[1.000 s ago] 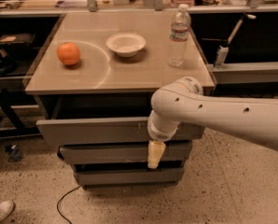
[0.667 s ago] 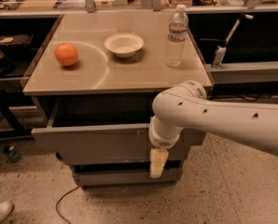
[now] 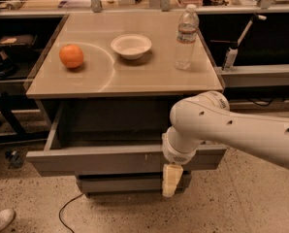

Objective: Open top drawer

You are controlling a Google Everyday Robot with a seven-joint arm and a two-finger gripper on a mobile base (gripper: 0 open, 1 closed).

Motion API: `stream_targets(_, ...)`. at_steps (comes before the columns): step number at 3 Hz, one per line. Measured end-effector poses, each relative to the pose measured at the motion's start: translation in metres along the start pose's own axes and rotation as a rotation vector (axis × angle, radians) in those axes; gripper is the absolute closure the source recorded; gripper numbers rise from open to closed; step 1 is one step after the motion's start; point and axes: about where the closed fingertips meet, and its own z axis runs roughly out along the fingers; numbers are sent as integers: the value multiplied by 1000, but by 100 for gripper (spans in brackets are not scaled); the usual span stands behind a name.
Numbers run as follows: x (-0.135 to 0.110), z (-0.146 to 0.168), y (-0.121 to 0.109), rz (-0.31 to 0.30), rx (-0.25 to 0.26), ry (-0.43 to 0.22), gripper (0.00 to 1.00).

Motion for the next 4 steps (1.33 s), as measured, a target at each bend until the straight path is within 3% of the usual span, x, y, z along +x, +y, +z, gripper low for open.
stream_targets(1,0,14,13,-28,-43,14,0)
stream_targets(4,4,8,23,-19,-60,23,0)
